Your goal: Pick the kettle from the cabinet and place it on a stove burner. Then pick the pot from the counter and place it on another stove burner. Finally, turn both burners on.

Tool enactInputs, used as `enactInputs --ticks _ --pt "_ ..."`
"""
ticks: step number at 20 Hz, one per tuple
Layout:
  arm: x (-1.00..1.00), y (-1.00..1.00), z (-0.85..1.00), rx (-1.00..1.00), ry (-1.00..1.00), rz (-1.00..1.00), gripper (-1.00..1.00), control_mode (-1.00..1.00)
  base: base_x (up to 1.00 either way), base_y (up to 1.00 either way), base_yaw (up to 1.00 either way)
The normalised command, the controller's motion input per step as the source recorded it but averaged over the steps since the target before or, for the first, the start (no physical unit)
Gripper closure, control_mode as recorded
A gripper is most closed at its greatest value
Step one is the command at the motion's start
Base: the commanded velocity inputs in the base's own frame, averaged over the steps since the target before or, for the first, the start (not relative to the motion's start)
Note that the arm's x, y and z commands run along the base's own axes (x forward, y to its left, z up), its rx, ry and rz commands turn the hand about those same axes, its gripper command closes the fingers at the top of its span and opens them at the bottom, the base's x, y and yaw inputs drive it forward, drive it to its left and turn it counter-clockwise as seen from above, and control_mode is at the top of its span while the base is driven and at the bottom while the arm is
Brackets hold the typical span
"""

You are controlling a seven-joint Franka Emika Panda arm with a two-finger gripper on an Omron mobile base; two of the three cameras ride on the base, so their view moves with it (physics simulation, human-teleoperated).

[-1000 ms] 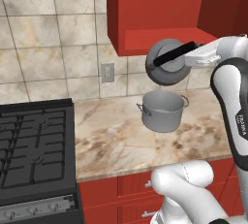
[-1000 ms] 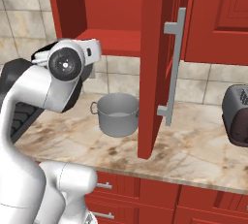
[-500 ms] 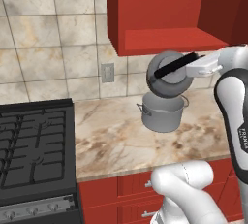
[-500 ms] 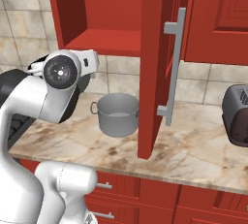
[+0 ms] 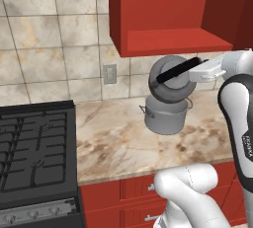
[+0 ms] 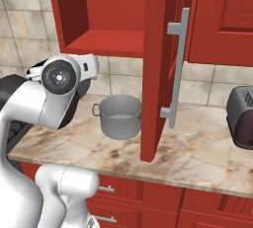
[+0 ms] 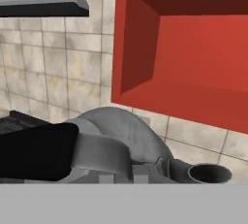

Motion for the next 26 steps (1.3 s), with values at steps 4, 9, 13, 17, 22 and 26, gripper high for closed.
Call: enactInputs --ticks 4,9,13,17,22,26 --pt "-0.11 0.02 0.00 0.00 0.00 0.00 1.00 -1.00 0.00 0.00 0.00" --pt "0.00 0.00 0.00 0.00 0.00 0.00 1.00 1.00 -0.32 0.29 0.00" --pt "0.00 0.00 0.00 0.00 0.00 0.00 1.00 1.00 -0.25 0.50 0.00" --pt "0.00 0.00 0.00 0.00 0.00 0.00 1.00 1.00 -0.10 0.73 -0.03" --pt "0.00 0.00 0.00 0.00 0.00 0.00 1.00 1.00 -0.08 0.70 -0.02" --pt "0.00 0.00 0.00 0.00 0.00 0.00 1.00 1.00 -0.13 0.55 0.00"
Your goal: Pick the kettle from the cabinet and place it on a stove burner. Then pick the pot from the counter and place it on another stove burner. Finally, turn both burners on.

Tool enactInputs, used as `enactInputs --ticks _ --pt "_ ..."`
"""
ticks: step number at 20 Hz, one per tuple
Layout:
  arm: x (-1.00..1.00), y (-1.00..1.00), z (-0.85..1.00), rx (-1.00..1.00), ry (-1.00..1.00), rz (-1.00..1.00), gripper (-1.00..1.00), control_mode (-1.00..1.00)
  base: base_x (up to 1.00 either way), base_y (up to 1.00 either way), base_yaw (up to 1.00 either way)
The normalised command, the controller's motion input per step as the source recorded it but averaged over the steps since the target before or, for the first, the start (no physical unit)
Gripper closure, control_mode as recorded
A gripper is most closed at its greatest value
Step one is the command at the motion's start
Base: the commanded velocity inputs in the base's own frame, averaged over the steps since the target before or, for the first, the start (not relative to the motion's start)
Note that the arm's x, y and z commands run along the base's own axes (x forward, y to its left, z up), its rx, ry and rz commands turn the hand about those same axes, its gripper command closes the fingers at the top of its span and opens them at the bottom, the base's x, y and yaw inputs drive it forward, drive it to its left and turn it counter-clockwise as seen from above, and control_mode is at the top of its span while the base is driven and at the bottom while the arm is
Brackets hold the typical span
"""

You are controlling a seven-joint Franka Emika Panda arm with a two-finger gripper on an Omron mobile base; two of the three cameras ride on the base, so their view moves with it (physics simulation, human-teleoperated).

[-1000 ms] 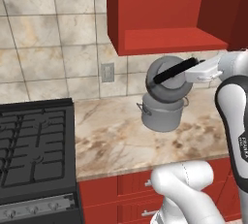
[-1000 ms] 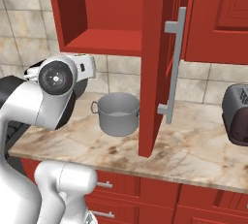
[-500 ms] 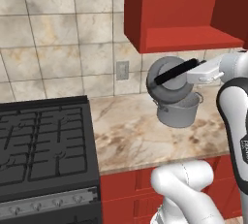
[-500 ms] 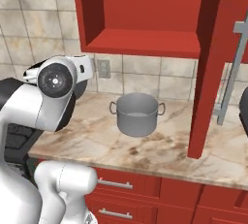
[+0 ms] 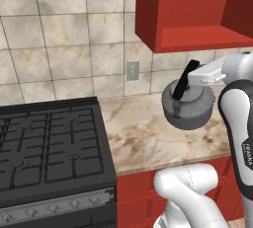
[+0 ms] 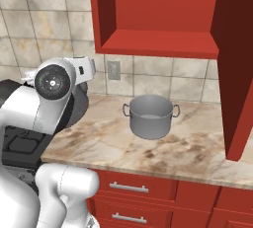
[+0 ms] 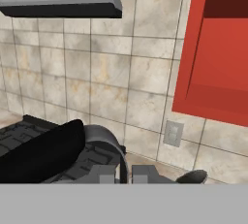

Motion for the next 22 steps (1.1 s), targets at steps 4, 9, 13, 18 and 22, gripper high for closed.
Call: enactInputs --ticks 4,9,13,18,22 --pt "0.00 0.00 0.00 0.00 0.00 0.00 1.00 1.00 -0.21 0.39 0.00" --pt "0.00 0.00 0.00 0.00 0.00 0.00 1.00 1.00 -0.44 0.16 0.00" --pt "0.00 0.00 0.00 0.00 0.00 0.00 1.00 1.00 -0.18 -0.04 0.00" --pt "0.00 0.00 0.00 0.00 0.00 0.00 1.00 1.00 -0.08 -0.10 0.00" --pt "0.00 0.00 0.00 0.00 0.00 0.00 1.00 1.00 -0.28 0.47 0.00"
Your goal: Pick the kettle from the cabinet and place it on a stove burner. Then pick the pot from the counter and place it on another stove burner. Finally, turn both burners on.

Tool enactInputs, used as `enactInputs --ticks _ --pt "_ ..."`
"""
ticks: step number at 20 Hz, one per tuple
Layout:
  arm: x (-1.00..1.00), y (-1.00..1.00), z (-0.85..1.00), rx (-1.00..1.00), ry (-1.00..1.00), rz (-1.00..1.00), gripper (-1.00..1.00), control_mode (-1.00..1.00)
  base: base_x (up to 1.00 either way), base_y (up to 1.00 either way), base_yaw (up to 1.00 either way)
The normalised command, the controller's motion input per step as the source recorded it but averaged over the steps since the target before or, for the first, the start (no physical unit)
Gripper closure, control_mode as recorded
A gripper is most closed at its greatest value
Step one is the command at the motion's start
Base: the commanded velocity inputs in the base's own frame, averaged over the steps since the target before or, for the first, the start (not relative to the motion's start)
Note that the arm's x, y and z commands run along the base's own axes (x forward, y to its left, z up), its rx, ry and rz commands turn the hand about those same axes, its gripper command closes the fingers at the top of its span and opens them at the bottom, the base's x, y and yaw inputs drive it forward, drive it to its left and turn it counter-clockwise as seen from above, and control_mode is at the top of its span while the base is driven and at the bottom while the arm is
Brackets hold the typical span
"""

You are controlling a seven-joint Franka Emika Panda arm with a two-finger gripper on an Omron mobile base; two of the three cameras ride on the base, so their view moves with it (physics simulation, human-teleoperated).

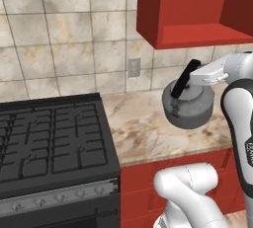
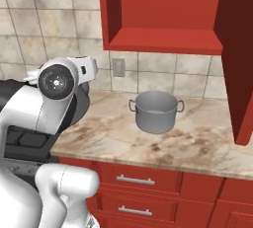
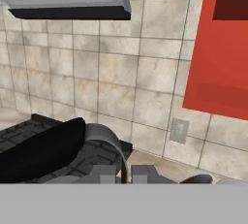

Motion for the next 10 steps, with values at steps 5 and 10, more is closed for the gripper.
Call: enactInputs --ticks 5,10 --pt "0.00 0.00 0.00 0.00 0.00 0.00 1.00 1.00 -0.26 0.79 0.00" --pt "0.00 0.00 0.00 0.00 0.00 0.00 1.00 1.00 -0.18 0.71 0.00"
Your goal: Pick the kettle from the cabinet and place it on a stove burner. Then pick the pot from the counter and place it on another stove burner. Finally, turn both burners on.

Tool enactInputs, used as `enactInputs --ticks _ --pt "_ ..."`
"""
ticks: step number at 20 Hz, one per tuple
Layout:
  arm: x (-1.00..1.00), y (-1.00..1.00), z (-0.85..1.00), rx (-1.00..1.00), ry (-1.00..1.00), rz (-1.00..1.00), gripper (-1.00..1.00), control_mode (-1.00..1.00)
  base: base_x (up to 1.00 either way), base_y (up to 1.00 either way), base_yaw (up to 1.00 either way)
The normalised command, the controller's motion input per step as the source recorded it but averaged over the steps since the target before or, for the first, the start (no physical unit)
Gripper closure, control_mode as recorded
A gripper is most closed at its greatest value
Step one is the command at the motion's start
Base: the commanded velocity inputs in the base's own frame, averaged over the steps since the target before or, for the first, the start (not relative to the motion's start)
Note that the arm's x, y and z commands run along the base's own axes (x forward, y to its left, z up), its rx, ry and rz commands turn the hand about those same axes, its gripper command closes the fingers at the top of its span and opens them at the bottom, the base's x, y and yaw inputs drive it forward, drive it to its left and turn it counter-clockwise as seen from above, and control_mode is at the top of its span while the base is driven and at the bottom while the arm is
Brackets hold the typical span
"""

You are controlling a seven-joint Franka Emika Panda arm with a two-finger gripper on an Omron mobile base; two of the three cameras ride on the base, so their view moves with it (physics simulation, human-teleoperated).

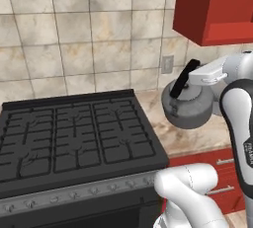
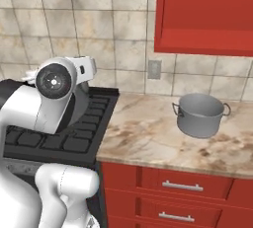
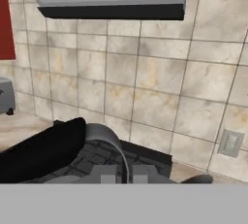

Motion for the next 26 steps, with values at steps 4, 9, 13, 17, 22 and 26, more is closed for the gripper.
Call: enactInputs --ticks 4,9,13,17,22,26 --pt "0.00 0.00 0.00 0.00 0.00 0.00 1.00 1.00 -0.04 0.63 0.00" --pt "0.00 0.00 0.00 0.00 0.00 0.00 1.00 1.00 0.11 0.42 0.00" --pt "0.00 0.00 0.00 0.00 0.00 0.00 1.00 1.00 0.30 0.34 0.00" --pt "0.00 0.00 0.00 0.00 0.00 0.00 1.00 1.00 0.37 0.39 0.00" --pt "0.00 0.00 0.00 0.00 0.00 0.00 1.00 1.00 0.37 0.36 0.00" --pt "0.00 0.00 0.00 0.00 0.00 0.00 1.00 1.00 0.36 0.29 0.00"
